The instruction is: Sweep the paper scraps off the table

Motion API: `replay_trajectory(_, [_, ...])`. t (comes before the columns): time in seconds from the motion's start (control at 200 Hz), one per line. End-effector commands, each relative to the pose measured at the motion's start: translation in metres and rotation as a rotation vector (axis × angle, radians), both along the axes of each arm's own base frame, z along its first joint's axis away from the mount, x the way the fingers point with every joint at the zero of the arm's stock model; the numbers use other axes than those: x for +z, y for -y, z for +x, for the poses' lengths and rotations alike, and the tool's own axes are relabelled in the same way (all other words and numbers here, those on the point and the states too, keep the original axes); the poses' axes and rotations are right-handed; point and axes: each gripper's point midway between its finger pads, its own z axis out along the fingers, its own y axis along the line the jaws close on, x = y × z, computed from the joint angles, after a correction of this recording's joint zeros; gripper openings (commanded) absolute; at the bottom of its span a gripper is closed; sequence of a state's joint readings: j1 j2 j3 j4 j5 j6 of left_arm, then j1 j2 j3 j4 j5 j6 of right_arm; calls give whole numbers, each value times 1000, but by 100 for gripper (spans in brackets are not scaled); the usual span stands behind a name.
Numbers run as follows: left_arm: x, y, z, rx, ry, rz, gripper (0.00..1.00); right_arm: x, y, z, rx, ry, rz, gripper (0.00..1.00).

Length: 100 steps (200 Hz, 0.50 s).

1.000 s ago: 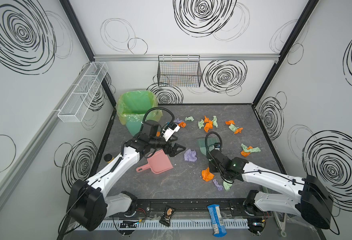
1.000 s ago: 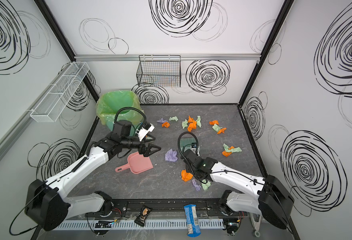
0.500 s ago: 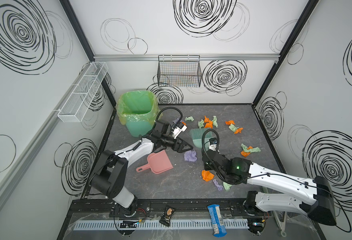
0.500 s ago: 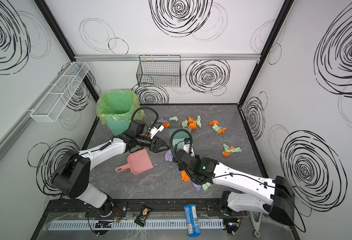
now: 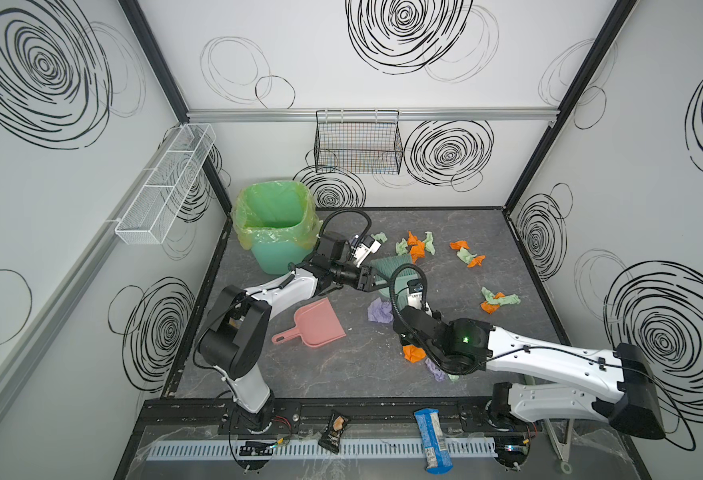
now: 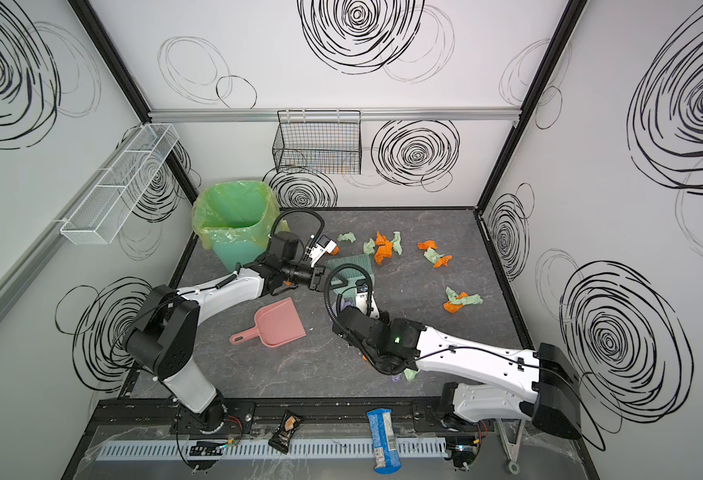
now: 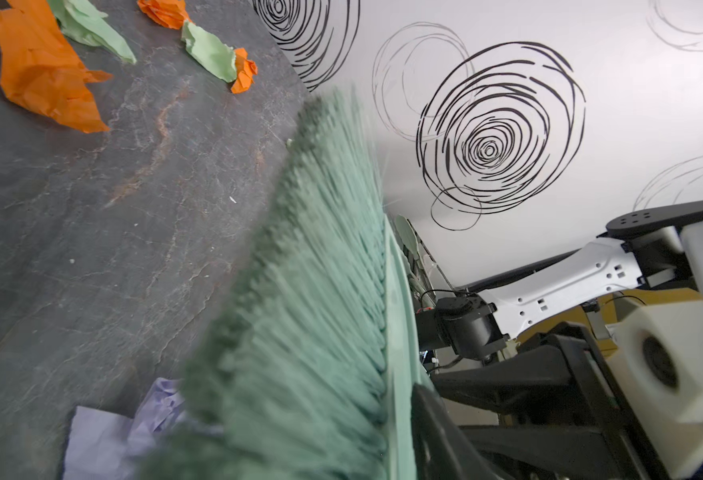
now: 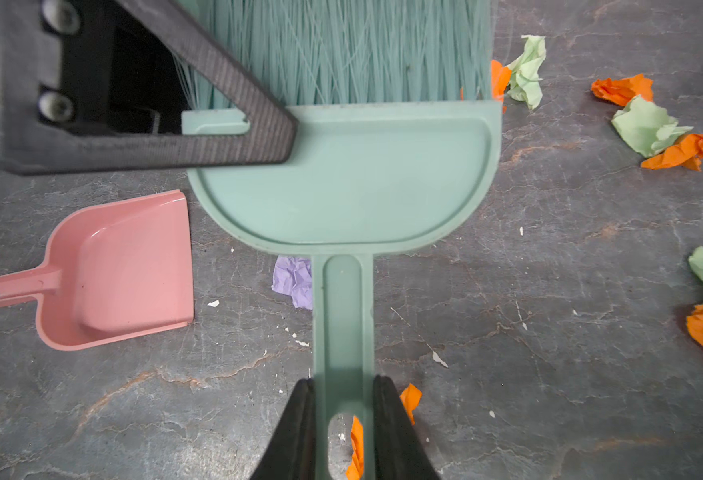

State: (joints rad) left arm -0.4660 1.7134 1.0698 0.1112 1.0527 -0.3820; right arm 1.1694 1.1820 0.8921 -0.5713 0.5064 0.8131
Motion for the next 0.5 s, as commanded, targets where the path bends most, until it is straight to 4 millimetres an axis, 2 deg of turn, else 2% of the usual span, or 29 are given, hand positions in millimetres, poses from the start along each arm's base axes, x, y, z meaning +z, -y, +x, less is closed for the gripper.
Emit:
replay_trajectory(0.0, [13, 6, -4, -52, 3, -58, 41, 16, 2, 7, -53, 68, 40, 14])
replay_trajectory(0.13, [15, 5, -6, -54, 1, -61, 41, 22, 7, 11, -76, 117, 72, 14])
replay_trajectory(0.19, [16, 5, -6, -53, 3, -63, 38, 25, 8, 13, -83, 133, 87, 14])
replay_trajectory(0.33, [21, 5, -7, -62, -8, -79, 23, 22, 7, 15, -84, 143, 79, 14])
replay_trajectory(0.4, [23, 5, -6, -60, -14, -85, 21, 20, 6, 16, -82, 140, 70, 15])
replay_trajectory(0.495, [26, 4, -8, -67, -15, -95, 10, 17, 6, 17, -87, 144, 61, 15])
